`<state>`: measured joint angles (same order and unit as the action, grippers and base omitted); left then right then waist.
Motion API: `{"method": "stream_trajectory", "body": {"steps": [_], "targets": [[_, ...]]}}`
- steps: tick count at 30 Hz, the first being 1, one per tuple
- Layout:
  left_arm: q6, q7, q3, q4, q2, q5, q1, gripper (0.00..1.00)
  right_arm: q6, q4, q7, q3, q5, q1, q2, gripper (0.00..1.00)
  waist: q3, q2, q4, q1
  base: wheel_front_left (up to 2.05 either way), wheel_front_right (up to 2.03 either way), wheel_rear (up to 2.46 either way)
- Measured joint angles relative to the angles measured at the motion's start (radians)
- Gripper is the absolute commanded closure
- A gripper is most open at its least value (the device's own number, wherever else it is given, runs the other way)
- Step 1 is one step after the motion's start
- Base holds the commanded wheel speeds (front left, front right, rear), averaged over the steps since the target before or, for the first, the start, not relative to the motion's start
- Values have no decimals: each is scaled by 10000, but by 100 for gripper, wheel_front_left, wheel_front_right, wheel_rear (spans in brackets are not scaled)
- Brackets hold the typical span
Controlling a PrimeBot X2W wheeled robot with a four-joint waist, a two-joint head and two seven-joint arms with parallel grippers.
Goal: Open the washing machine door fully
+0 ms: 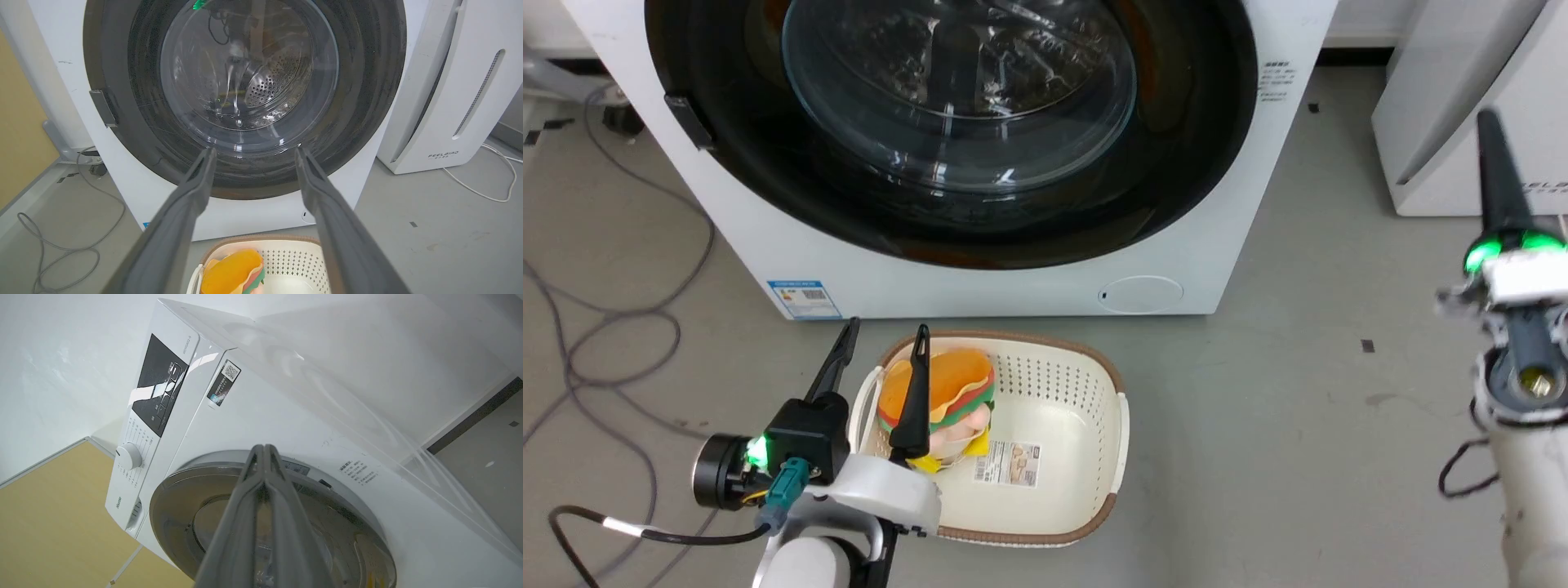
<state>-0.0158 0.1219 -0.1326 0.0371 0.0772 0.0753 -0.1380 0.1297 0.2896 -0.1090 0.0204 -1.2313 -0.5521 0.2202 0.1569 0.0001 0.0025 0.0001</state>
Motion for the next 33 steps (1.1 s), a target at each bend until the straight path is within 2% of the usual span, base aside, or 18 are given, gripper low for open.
{"method": "stream_trajectory", "body": {"steps": [11, 17, 25, 30, 33], "targets": [[-90, 203, -276, -238, 12, 240, -440, 0, 0, 1365, 470, 1519, -1778, -2592, 1185, 100, 760, 0, 308, 0, 0, 0, 0], [-178, 349, -401, -303, 19, 336, -632, 0, 0, 2378, 1087, 3173, -2236, -4226, 1866, 100, 1232, 0, 455, 1, 0, 0, 0], [-259, 556, -556, -362, 31, 422, -908, 0, 0, 4100, 1985, 4995, -3145, -6499, 2056, 100, 1851, 0, 570, 0, 0, 0, 0], [-324, 656, -667, -395, 35, 489, -1099, 0, 0, 5001, 2637, 6516, -3016, -7806, 2100, 100, 2204, 0, 633, 0, 0, 0, 0], [-345, 742, -742, -389, 36, 512, -1159, 0, 0, 5461, 2982, 7030, -3264, -8412, 2050, 100, 2400, 0, 651, 0, 0, 0, 0]]}}
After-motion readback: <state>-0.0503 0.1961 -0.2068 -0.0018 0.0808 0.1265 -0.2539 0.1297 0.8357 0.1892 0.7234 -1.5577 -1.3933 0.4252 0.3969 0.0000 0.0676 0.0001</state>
